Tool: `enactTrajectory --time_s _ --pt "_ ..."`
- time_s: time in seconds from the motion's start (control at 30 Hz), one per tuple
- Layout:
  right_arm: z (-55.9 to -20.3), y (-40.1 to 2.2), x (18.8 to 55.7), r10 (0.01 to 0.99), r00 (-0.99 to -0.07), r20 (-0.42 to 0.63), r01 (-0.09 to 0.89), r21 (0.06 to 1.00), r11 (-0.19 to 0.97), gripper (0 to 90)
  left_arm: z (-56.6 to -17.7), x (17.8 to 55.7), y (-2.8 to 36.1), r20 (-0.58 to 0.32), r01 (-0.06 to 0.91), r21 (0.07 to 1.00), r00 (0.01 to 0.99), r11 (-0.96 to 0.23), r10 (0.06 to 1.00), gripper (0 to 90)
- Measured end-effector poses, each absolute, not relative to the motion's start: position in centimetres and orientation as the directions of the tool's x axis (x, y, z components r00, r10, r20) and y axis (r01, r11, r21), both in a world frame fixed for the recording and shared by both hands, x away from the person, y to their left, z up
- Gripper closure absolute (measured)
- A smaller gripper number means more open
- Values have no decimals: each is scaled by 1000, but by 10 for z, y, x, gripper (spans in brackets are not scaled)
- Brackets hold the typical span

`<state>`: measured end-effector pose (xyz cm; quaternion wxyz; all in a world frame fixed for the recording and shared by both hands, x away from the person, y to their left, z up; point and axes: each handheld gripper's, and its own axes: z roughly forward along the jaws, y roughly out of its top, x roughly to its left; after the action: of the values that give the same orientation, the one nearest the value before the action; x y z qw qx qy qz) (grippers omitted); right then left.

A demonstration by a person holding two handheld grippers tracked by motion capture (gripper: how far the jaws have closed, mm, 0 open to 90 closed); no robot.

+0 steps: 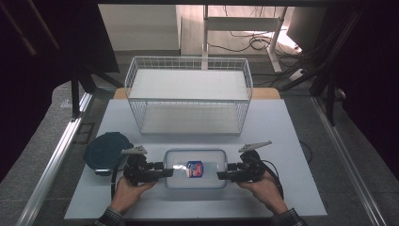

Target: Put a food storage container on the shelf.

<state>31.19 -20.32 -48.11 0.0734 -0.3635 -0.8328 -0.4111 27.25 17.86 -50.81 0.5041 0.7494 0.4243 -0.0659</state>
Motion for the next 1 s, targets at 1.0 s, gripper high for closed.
enactTrajectory --time_s 1.0 --pt "-458 -210 307 560 -713 423 647 706 290 531 -488 273 183 -524 666 745 626 -46 578 513"
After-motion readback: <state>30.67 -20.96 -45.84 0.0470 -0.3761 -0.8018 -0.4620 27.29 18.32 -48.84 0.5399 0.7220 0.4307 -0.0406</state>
